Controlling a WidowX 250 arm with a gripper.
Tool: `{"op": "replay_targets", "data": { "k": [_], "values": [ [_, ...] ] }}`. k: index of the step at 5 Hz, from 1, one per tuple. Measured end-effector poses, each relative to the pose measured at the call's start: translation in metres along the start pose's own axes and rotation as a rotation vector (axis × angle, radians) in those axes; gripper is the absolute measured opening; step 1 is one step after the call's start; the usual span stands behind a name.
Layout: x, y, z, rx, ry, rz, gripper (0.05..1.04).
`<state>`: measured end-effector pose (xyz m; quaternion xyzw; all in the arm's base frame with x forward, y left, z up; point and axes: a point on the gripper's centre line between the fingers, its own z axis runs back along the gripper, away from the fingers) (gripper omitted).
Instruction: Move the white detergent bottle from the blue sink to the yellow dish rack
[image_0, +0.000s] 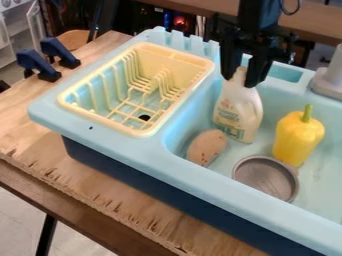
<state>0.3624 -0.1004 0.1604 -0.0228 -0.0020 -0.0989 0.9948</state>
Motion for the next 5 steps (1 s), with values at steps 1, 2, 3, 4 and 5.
{"op": "replay_targets", "data": {
  "k": [1,2,3,4,5],
  "values": [
    [-0.002,0.000,0.001,0.000,0.008,-0.006,0.400],
    [-0.005,0.000,0.001,-0.009,0.031,-0.012,0.400],
    [-0.010,-0.001,0.005,-0.021,0.048,-0.017,0.398],
    [-0.018,-0.007,0.038,-0.040,-0.011,-0.032,0.398],
    [-0.030,-0.005,0.067,-0.060,-0.062,-0.003,0.398]
  ]
}}
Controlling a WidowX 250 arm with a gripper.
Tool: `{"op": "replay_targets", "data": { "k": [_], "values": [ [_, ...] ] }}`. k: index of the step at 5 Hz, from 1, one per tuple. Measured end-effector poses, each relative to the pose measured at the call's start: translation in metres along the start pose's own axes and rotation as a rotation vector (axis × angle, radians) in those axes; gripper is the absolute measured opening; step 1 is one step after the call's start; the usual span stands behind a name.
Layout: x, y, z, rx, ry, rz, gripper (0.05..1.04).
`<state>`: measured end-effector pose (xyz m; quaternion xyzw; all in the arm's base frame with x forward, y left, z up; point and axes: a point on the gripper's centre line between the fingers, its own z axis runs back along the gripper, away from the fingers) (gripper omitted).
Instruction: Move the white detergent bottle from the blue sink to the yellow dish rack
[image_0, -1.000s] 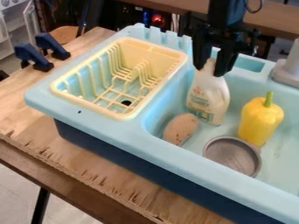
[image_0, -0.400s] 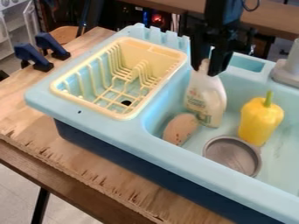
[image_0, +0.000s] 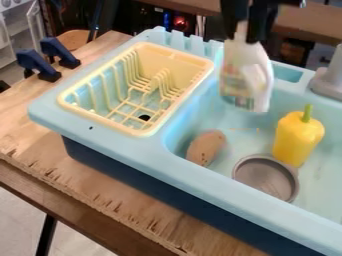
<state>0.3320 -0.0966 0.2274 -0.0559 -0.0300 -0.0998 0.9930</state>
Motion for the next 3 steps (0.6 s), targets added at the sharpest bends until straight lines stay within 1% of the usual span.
{"op": "replay_targets", "data": {
  "k": [1,2,3],
  "values": [
    [-0.016,0.007,0.024,0.002,-0.027,0.012,0.398],
    [-0.039,0.026,0.043,0.013,-0.041,0.060,0.398],
    [-0.048,0.053,0.051,0.016,-0.046,0.106,0.398]
  ]
}}
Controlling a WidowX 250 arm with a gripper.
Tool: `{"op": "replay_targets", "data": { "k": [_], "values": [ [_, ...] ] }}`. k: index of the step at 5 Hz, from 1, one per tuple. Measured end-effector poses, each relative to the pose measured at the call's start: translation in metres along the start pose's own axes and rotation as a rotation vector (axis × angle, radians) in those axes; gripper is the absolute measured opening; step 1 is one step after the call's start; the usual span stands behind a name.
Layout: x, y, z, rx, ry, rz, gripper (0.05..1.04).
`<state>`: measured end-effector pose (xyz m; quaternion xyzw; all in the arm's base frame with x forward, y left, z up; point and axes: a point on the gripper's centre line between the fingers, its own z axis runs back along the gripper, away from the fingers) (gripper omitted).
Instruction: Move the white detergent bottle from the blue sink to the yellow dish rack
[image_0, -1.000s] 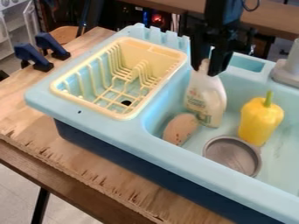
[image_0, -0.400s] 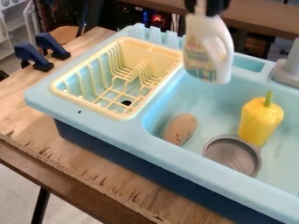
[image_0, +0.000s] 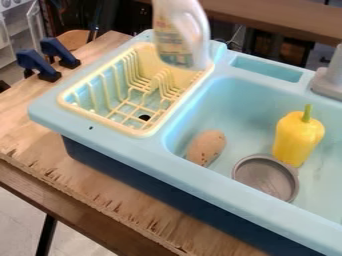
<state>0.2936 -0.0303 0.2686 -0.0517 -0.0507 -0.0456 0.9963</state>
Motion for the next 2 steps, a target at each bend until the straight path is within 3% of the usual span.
{"op": "replay_targets", "data": {
  "k": [2],
  "values": [
    [-0.013,0.040,-0.014,0.016,0.067,0.053,0.398]
  ]
}}
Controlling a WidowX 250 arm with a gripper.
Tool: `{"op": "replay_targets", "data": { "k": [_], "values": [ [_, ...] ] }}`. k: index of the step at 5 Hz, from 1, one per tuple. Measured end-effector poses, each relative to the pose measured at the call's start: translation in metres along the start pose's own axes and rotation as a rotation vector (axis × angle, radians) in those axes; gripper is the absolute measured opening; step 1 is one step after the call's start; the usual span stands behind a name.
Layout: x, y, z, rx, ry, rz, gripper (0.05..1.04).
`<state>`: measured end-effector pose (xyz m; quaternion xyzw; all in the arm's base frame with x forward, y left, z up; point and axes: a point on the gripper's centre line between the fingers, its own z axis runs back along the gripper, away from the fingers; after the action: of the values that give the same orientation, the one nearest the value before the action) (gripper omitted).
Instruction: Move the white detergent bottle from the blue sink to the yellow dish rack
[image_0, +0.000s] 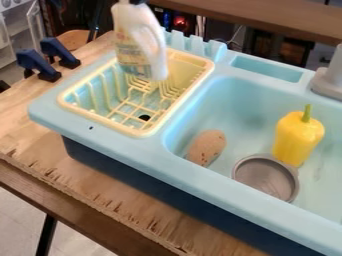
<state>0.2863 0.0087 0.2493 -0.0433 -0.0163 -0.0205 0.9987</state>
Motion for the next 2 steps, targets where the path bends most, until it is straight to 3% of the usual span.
{"op": "replay_targets", "data": {
  "k": [1,2],
  "values": [
    [-0.001,0.005,-0.015,0.034,0.040,-0.019,0.398],
    [-0.004,0.011,-0.044,0.047,0.067,-0.051,0.398]
  ]
}}
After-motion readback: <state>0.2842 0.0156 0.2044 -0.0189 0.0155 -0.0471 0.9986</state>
